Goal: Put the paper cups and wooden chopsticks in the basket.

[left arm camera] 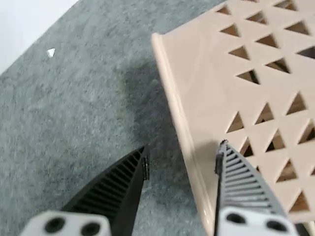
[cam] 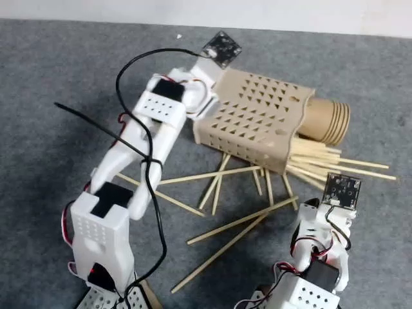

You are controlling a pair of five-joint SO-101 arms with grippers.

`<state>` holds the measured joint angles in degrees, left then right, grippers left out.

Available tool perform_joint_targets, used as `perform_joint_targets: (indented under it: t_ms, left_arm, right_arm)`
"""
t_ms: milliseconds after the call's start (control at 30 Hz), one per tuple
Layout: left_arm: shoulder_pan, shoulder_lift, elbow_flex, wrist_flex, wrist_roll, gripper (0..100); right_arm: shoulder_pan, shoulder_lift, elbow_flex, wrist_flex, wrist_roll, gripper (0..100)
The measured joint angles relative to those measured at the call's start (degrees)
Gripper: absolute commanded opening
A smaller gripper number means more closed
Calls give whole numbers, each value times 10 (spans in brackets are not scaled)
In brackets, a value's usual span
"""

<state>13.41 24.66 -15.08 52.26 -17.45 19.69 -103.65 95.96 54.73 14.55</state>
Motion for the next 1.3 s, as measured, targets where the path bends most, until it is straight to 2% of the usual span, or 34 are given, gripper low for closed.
perform_joint_targets:
  t_ms: [400, 667, 833, 1167, 1300]
  left_arm:
    - [-56, -9, 119, -100, 0, 234]
    - [-69, -4, 145, -105, 0, 234]
    - [-72, 39, 130, -105, -10, 146]
    - [-98, 159, 16, 26, -22, 142]
    - [-96, 181, -21, 55, -24, 142]
  right_arm:
    - [-16, 0, 0, 0, 0, 46]
    - [-16, 0, 0, 0, 0, 46]
    - [-16, 0, 0, 0, 0, 46]
    - [-17, 0, 0, 0, 0, 46]
    - [-16, -2, 0, 0, 0, 46]
